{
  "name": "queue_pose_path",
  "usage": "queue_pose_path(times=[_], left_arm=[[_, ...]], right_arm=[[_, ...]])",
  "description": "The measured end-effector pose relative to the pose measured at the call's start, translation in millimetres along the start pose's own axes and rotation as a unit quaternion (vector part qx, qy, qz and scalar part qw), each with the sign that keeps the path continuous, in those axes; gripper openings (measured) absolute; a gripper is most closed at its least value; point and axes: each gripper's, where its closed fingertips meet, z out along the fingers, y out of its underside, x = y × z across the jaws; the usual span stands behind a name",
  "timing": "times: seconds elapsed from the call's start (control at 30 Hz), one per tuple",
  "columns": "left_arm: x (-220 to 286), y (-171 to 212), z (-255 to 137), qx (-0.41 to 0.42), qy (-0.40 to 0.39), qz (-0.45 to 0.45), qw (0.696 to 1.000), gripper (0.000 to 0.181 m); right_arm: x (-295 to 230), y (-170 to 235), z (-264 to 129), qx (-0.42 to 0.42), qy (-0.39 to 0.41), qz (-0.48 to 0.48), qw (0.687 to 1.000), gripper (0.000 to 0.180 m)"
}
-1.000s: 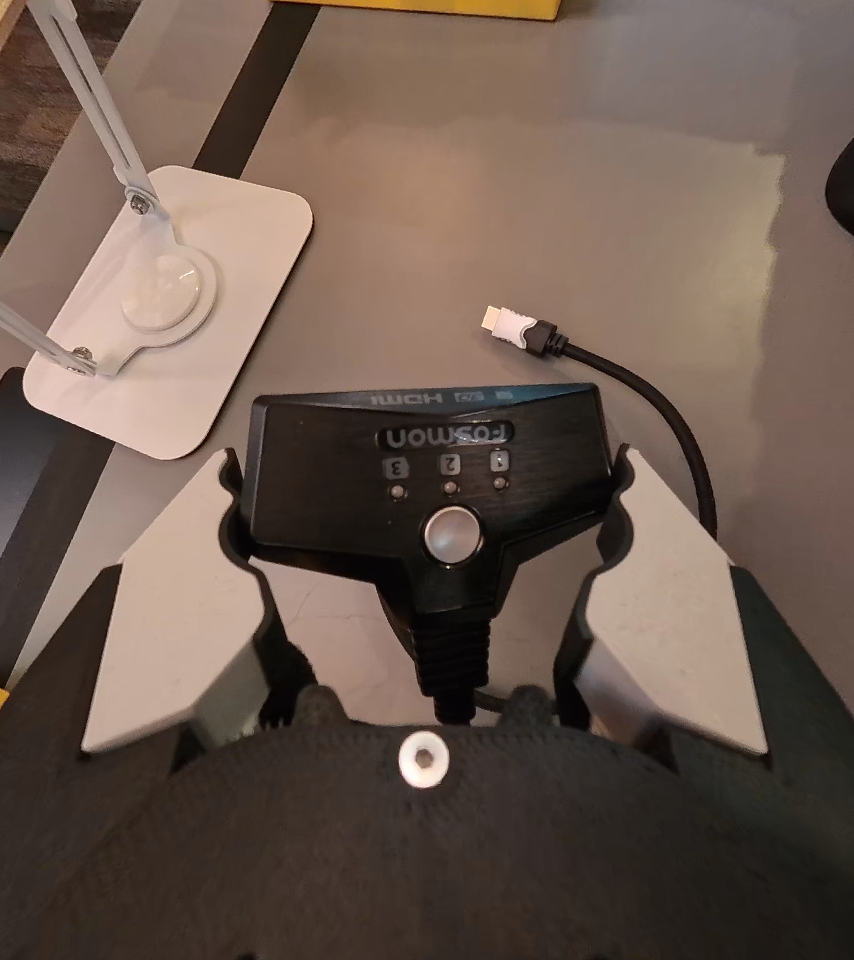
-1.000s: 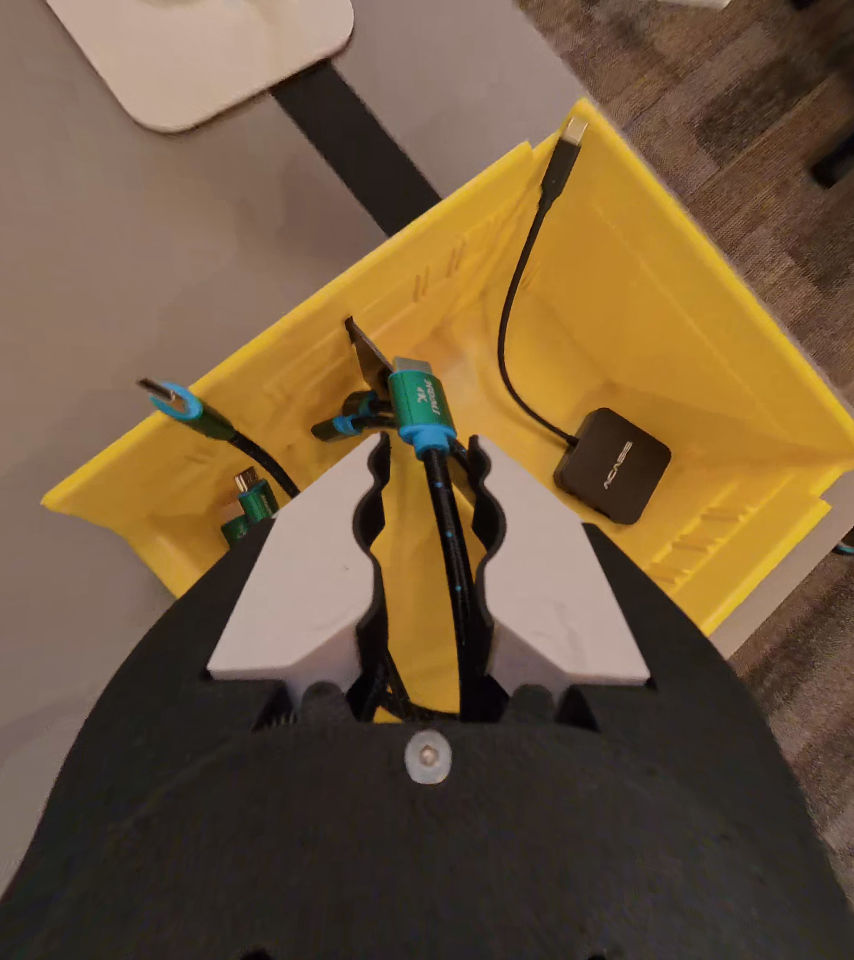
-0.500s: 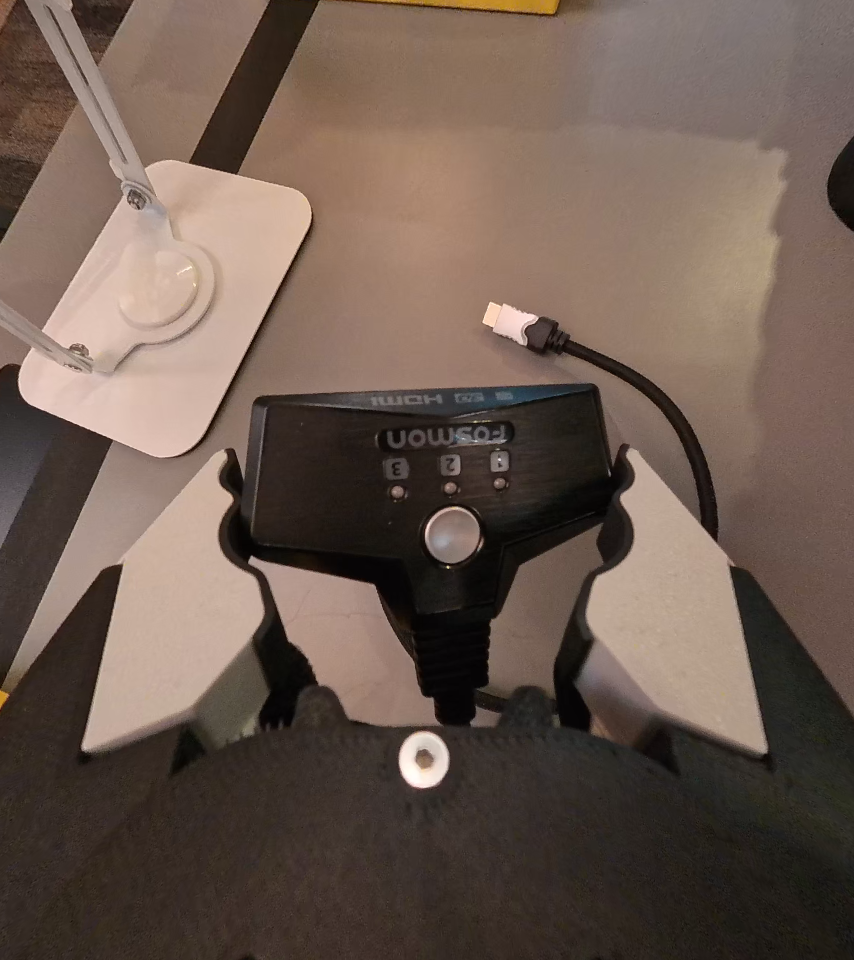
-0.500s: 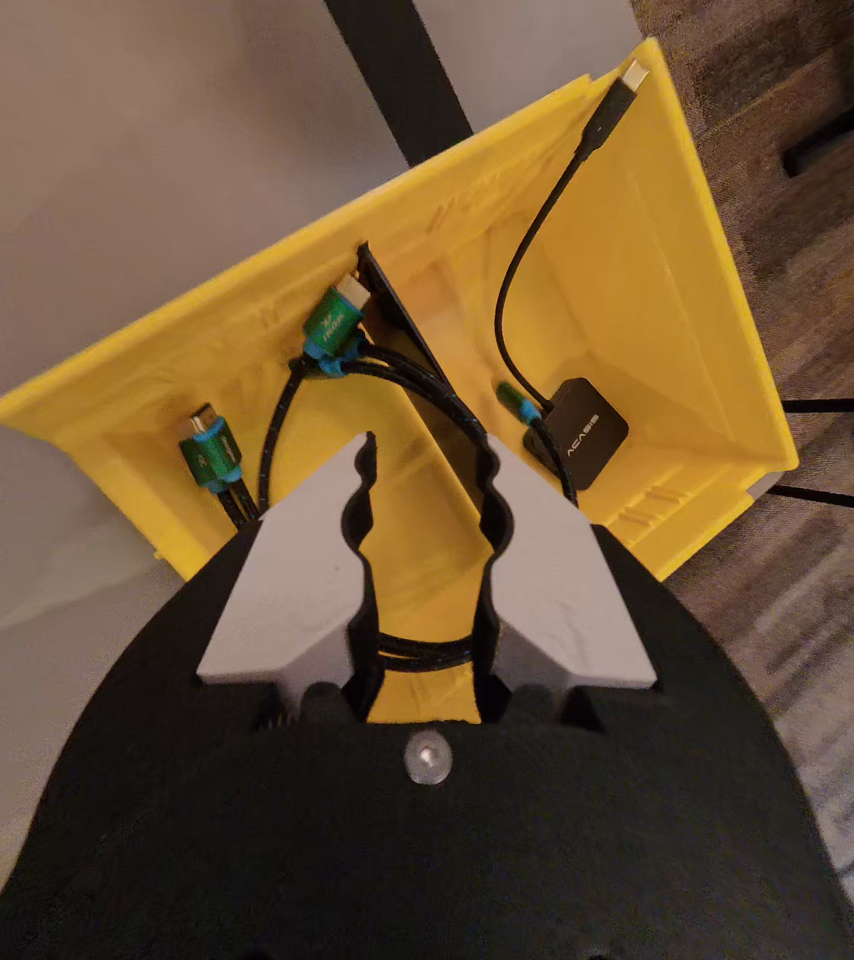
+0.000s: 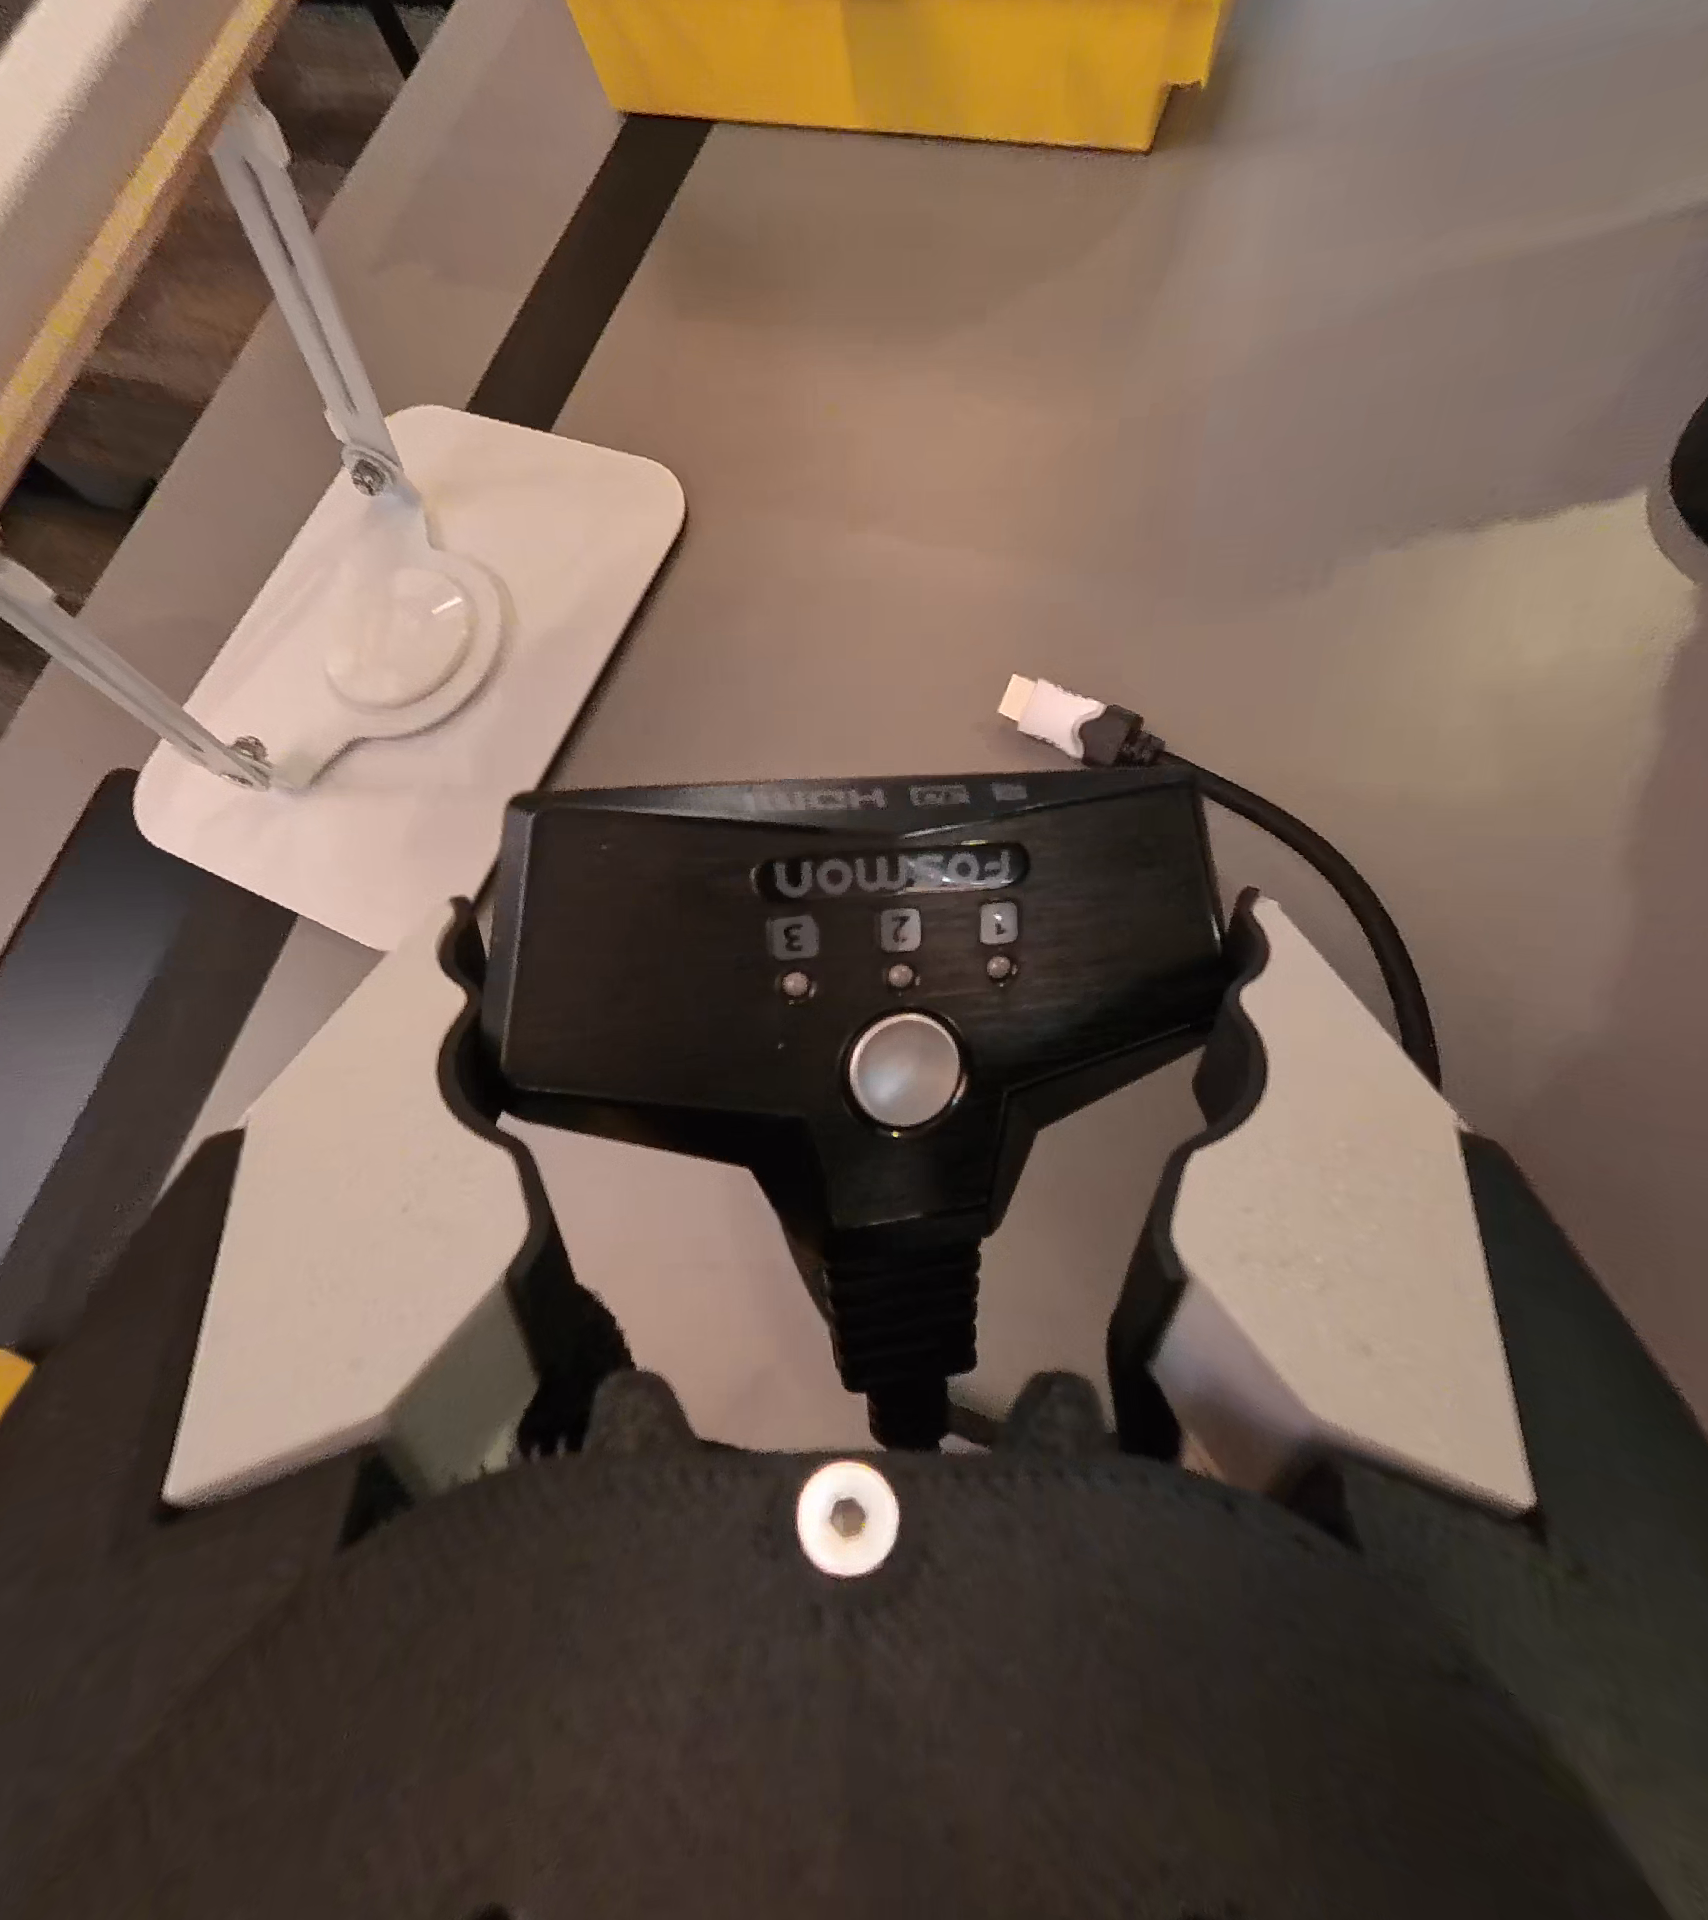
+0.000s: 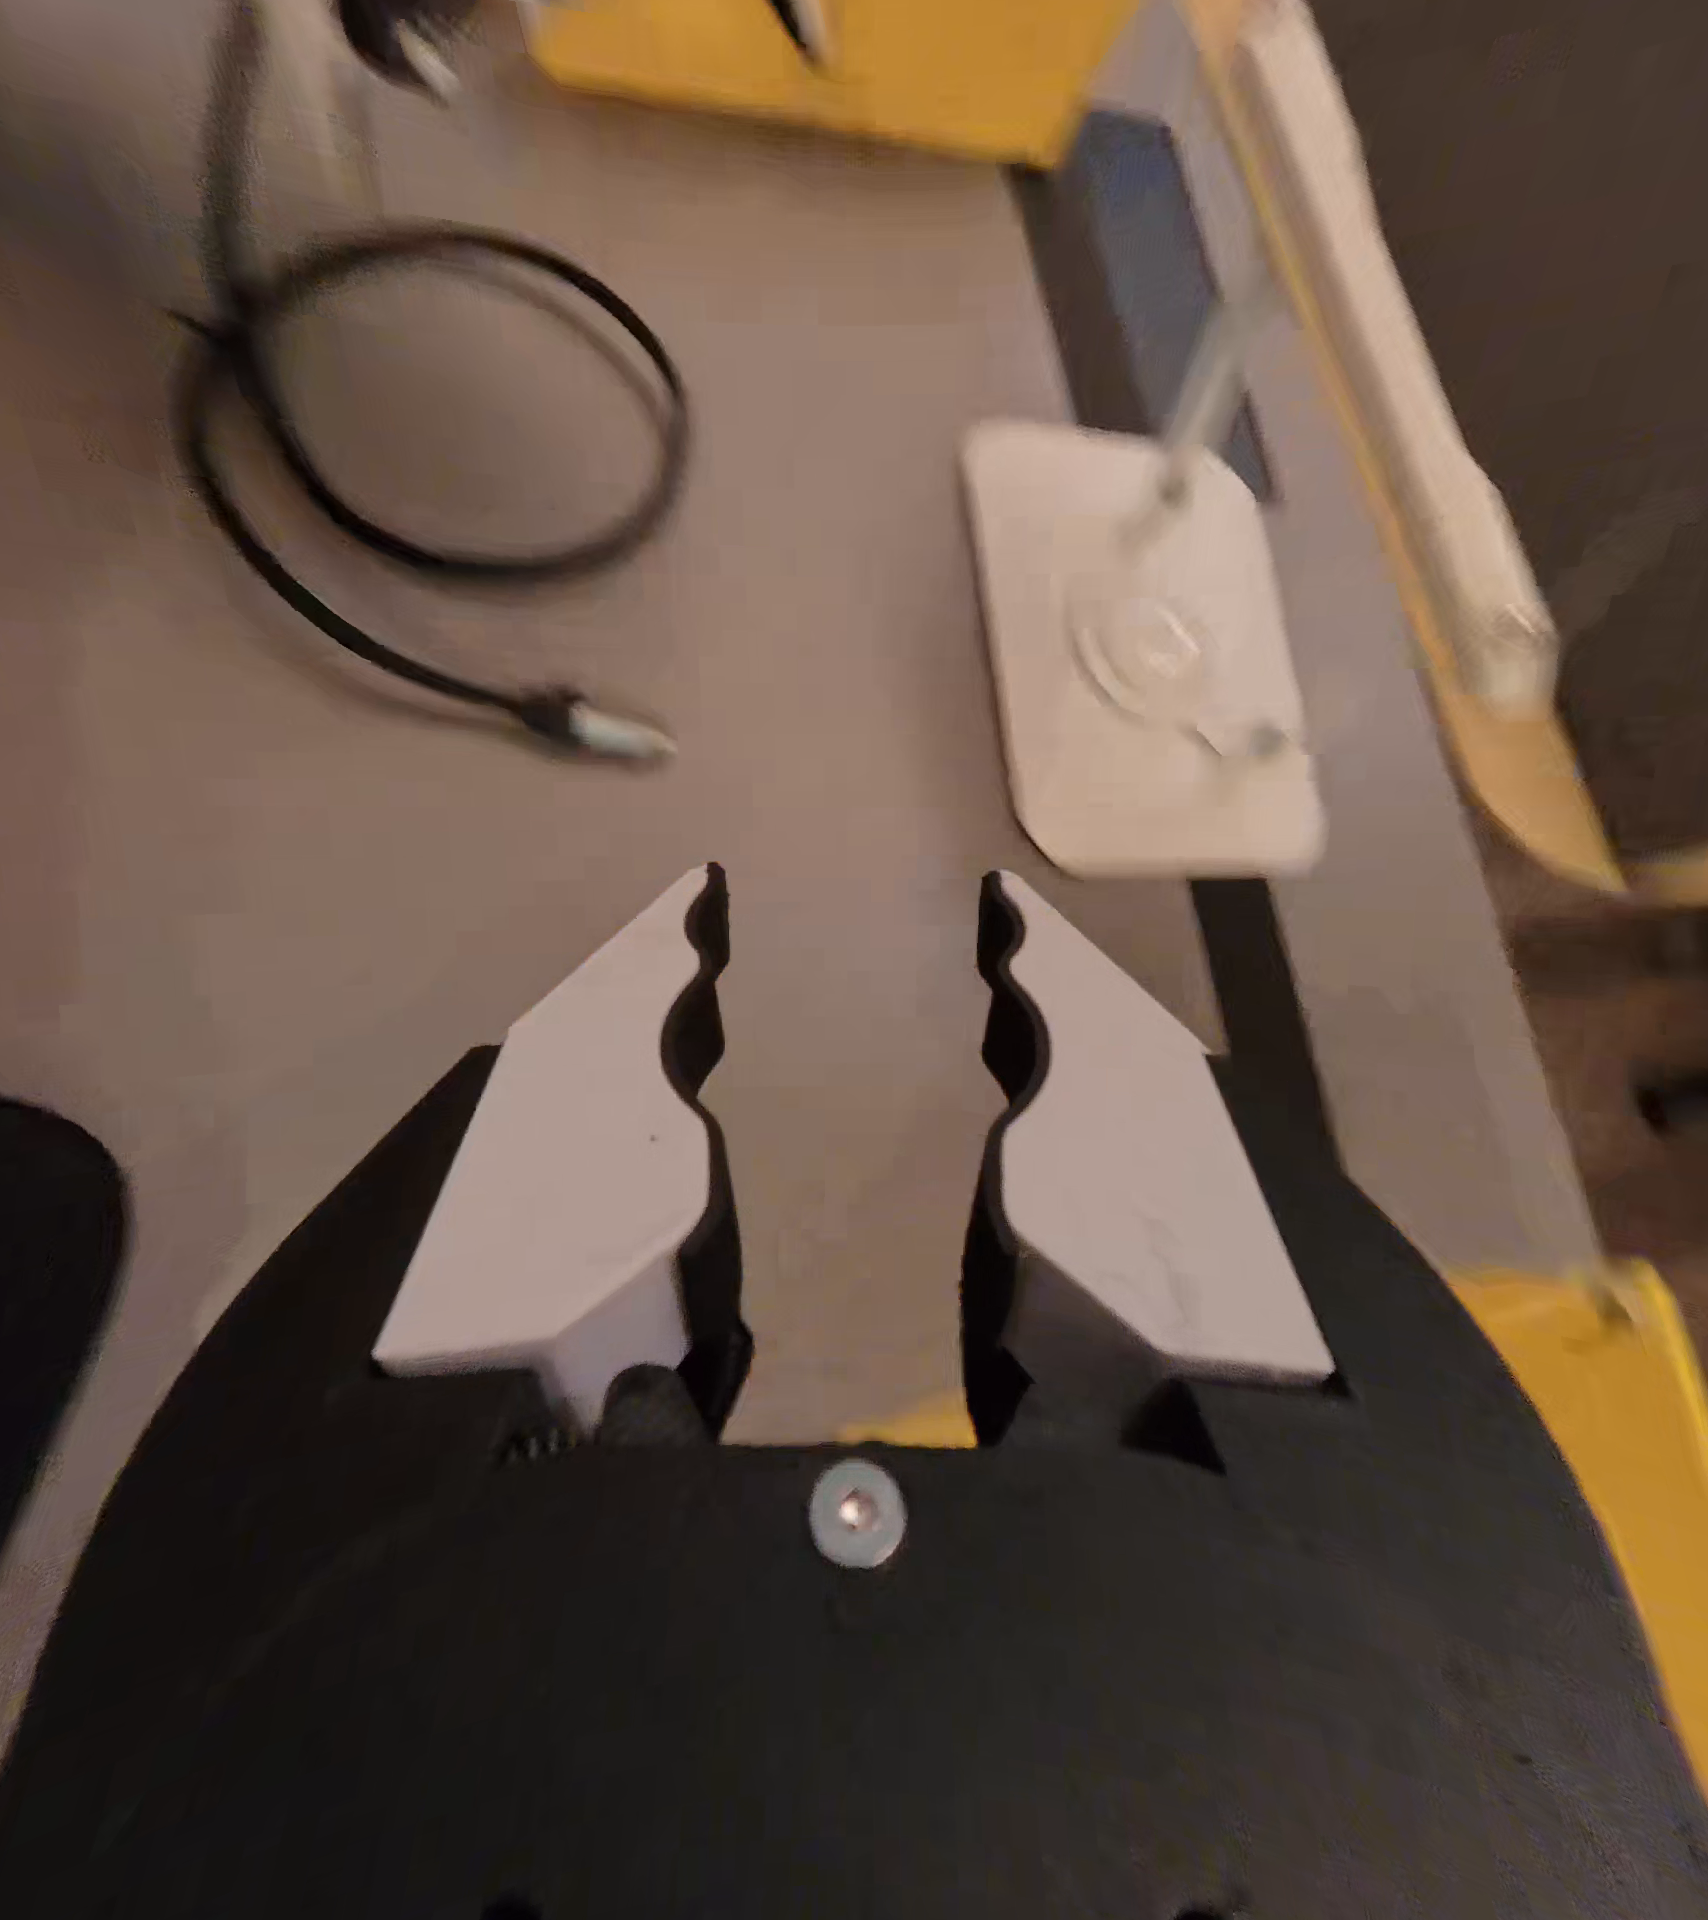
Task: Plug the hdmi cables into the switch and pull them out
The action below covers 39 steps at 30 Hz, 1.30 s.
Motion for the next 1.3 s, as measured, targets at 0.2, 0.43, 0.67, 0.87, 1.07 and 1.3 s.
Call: queue_pose_path(times=[0.2,0.43,0.67,0.87,1.07,1.3], left_arm=[[-3,-8,-2,-0.020,-0.052,0.048,0.997,0.135],[9,-14,8,-0.063,-0.108,0.137,0.983,0.135],[12,-28,18,-0.065,-0.154,0.183,0.969,0.133],[4,-65,-22,-0.008,-0.219,0.178,0.959,0.112],[-10,-82,-53,0.096,-0.247,0.114,0.957,0.071],[-43,-21,-4,0.117,-0.210,-0.027,0.970,0.058]], right_arm=[[-84,-103,81,0.144,-0.195,0.100,0.965,0.054],[-87,-139,134,0.185,-0.289,0.232,0.910,0.063],[-90,-138,143,0.198,-0.303,0.232,0.903,0.022],[-47,-125,97,0.231,-0.232,0.228,0.917,0.020],[18,-122,-7,0.270,-0.107,0.187,0.938,0.020],[92,-126,-139,0.309,0.057,0.141,0.939,0.020]])
